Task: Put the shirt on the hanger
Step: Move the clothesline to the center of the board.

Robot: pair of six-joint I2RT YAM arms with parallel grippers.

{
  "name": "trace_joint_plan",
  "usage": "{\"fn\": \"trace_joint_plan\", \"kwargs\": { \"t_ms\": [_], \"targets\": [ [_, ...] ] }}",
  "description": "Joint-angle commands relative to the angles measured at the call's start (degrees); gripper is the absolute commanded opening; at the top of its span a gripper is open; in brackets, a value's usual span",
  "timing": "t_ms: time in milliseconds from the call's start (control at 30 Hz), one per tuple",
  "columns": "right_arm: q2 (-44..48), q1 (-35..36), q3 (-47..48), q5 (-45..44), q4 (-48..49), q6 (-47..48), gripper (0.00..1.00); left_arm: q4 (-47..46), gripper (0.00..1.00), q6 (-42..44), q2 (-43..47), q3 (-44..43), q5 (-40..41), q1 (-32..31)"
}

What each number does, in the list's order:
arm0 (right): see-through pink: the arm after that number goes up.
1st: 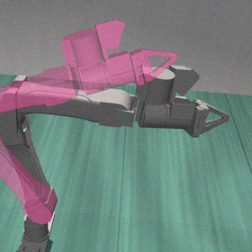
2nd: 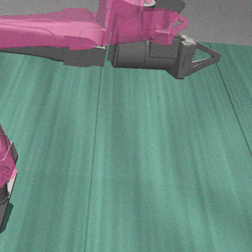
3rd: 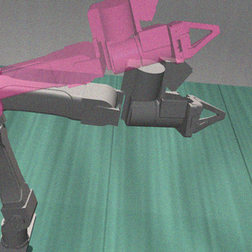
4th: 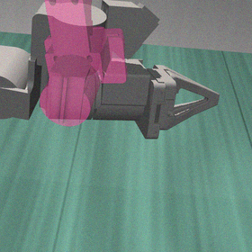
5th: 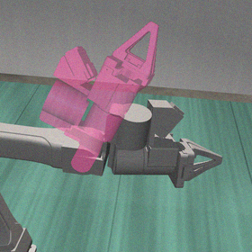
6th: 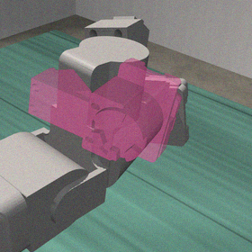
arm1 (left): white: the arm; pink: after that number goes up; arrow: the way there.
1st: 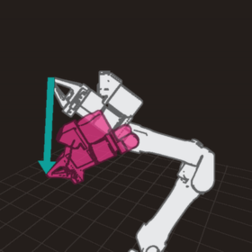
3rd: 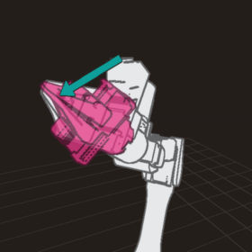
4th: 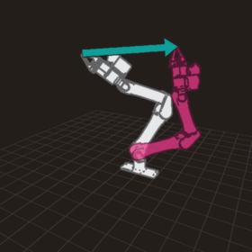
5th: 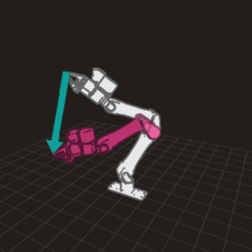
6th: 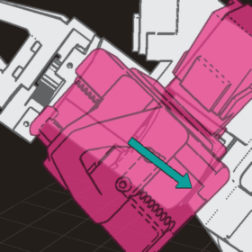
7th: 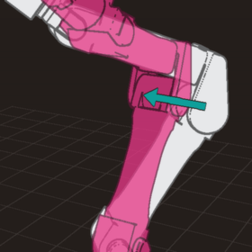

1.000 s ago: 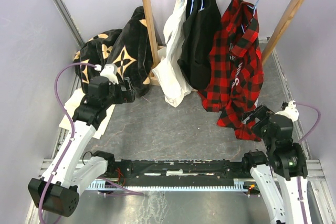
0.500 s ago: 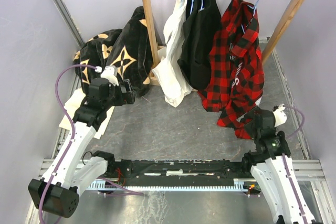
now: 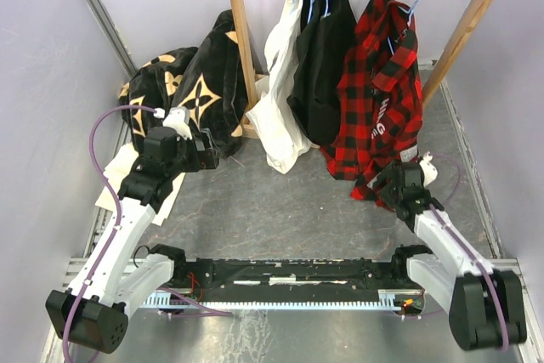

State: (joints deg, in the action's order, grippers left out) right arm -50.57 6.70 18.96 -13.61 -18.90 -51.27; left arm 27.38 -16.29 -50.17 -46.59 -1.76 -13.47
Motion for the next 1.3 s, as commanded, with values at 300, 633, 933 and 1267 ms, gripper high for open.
{"fn": "trace_joint_plan", "kwargs": {
  "t_ms": [300, 633, 933, 1267],
  "targets": [
    [-31.02, 0.0, 14.39, 13.22, 28.98, 1.33, 0.96, 1.81, 1.0, -2.08, 4.85, -0.52, 0.16, 0.02],
    [-37.62, 0.15, 24.61, 19.14, 37.25, -1.74, 0.96, 4.03, 1.0, -1.79, 6.89, -0.79, 1.38, -0.04],
    [-43.84, 0.11, 36.77, 19.94, 41.68, -2.22, 0.97, 5.38, 1.0, -1.73, 8.11, -1.42, 1.88, 0.01],
    [-42.84, 0.11, 42.91, 18.57, 42.27, -1.47, 0.97, 6.21, 1.0, -1.24, 9.18, -1.98, 2.61, -0.01]
  ]
}}
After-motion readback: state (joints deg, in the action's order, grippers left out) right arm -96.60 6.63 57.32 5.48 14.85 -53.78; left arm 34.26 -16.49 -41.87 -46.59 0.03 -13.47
